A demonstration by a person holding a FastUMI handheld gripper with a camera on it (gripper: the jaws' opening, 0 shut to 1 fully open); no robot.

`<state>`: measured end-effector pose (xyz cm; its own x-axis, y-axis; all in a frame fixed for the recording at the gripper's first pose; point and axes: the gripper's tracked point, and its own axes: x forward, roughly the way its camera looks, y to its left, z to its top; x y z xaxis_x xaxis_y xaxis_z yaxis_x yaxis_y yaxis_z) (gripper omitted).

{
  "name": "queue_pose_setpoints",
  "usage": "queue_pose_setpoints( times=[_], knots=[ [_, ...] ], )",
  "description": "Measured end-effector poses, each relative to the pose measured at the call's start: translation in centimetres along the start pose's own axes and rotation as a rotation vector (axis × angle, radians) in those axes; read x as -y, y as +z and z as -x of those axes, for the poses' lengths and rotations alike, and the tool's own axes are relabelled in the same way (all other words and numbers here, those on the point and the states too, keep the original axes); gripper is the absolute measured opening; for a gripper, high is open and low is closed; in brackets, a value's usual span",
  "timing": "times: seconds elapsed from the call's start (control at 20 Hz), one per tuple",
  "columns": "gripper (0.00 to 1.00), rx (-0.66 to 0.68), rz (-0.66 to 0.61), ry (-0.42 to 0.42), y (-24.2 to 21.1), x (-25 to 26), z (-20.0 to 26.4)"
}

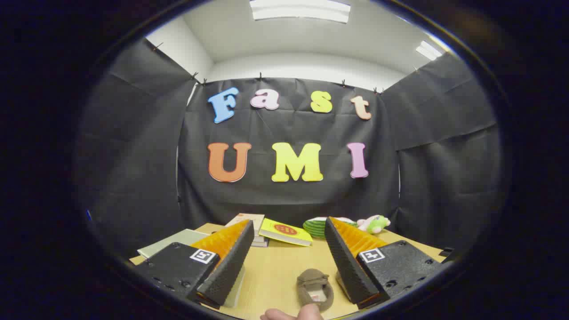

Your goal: Open the storage box then place both shoes into the box .Put the left shoe in first, then the right shoe, with the right side of both shoes facing outward in a uniform manner.

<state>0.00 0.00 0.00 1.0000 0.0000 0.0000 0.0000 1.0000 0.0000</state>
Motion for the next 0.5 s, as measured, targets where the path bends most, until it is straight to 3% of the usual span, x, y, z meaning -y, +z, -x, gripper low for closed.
queue_pose_setpoints(
  times=[0.5],
  knots=[
    [1.0, -0.062, -0.013, 0.042, -1.7, -1.3, -1.0]
  ],
)
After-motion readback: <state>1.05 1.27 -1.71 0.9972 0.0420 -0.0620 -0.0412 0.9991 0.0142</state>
